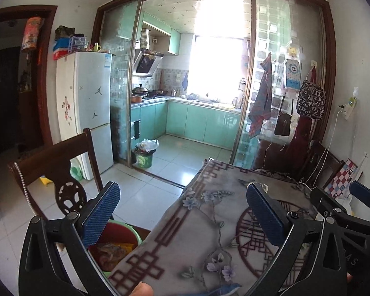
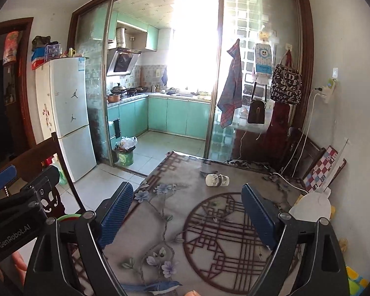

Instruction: Collect trash

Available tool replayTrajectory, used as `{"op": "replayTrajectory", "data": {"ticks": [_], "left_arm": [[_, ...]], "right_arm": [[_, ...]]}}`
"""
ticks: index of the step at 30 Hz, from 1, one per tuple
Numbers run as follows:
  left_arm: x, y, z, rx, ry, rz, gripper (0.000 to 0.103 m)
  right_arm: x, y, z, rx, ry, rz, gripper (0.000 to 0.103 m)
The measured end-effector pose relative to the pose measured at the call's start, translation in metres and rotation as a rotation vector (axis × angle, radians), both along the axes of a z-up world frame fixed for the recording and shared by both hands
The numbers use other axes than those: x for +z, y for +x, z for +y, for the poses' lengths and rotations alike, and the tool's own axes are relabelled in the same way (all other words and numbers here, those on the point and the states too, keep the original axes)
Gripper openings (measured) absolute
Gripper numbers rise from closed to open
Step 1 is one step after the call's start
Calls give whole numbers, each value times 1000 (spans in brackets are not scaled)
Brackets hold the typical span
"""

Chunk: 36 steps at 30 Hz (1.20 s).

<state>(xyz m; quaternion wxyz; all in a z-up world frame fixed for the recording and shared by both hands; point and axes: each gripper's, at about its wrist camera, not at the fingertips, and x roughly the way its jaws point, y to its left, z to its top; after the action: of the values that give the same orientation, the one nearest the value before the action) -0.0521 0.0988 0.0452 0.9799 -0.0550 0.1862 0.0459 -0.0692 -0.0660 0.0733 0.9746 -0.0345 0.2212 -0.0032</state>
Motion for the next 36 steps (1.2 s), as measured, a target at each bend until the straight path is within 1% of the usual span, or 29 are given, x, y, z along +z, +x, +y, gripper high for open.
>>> {"op": "replayTrajectory", "data": {"ticks": [7,10,11,14,18,25,31,36], "left_arm": [[14,-12,-18,40,61,-44,103],[19,-16,-23,39,64,-62,103],[20,-18,-23,50,64,-70,103],[21,-23,-27,81,75,-90,103],[19,-20,-30,65,68,-64,103],[21,-20,-29,48,21,-58,103],[24,-20,-30,44,18,-65,103],[21,-16,-28,37,17,-51,103]], "right_arm": [[10,-15,-14,16,22,-26,90],[13,-19,-19,17,32,-39,90],[14,-21,-14,15,34,-42,90],[17,-24,-17,14,36,-49,91],[20,-26,-18,5,28,-57,91],[25,-28,-20,-7,35,-73,91],[28,-25,-21,-14,32,-77,91],[28,-21,-21,-14,28,-69,91]]}}
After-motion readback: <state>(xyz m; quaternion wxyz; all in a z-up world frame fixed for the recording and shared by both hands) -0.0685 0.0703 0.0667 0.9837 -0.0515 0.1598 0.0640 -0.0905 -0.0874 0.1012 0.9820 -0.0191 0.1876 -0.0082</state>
